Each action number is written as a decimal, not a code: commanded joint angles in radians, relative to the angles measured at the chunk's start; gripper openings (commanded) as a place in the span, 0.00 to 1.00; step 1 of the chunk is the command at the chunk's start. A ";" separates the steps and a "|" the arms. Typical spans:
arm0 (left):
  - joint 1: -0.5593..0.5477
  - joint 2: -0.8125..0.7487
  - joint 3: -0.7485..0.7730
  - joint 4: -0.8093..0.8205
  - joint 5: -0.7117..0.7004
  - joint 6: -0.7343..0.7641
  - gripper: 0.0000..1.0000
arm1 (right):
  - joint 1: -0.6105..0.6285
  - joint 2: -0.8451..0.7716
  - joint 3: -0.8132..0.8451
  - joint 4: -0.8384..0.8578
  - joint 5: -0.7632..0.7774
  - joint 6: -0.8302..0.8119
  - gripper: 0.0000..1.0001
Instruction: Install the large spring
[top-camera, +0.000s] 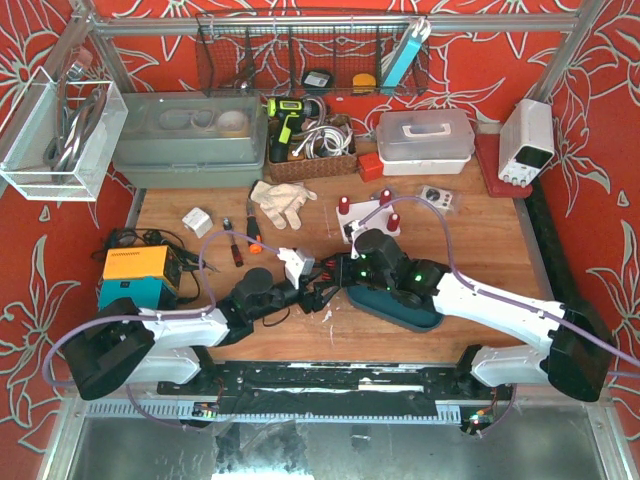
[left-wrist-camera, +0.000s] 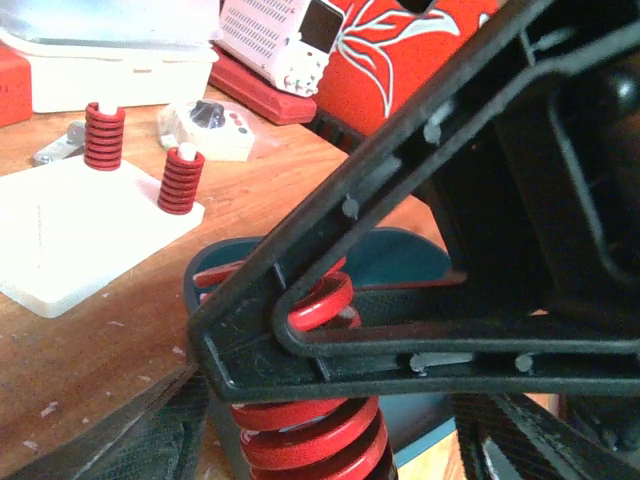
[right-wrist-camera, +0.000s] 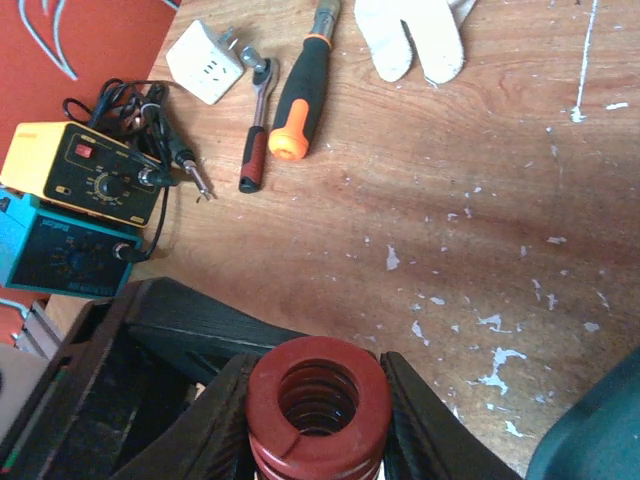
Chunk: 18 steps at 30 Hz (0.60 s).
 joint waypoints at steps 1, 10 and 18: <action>-0.004 0.011 0.020 0.006 0.002 0.012 0.65 | 0.019 0.005 0.041 0.045 -0.004 0.008 0.06; -0.007 -0.014 -0.068 0.171 0.039 0.143 0.04 | 0.020 0.007 0.092 -0.113 -0.030 -0.085 0.20; -0.041 -0.036 -0.088 0.190 0.019 0.244 0.00 | 0.013 0.051 0.126 -0.166 -0.115 -0.109 0.39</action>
